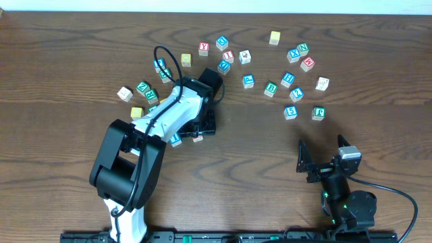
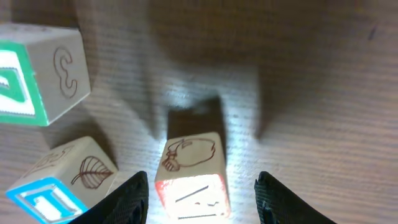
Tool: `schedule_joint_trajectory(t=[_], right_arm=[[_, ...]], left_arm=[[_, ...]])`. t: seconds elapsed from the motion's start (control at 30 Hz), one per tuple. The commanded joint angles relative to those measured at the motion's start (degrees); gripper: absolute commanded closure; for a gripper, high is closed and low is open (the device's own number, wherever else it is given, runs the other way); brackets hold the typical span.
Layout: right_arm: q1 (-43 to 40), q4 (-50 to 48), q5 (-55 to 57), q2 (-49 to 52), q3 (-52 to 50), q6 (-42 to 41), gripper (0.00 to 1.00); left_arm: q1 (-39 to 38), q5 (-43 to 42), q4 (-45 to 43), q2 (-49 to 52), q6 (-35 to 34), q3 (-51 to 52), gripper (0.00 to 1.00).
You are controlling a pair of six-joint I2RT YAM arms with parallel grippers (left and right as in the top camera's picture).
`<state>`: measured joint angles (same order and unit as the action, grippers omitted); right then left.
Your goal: Spell out AI2
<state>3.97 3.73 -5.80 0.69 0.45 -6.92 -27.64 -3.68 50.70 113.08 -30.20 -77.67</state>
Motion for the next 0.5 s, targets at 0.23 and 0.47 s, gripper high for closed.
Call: schedule_joint_trajectory(t=[0.23,0.47], right_arm=[[-0.2,0.2,-0.2,-0.3,-0.1,0.6,0.01],[-0.2,0.2,-0.2,-0.3,-0.1,0.6,0.01]], left_arm=[[0.3,0.9,-0.7,-1.1,-1.9,1.0,0.46],[0.3,1.0,-2.5,-1.0,-1.9,1.7,0.47]])
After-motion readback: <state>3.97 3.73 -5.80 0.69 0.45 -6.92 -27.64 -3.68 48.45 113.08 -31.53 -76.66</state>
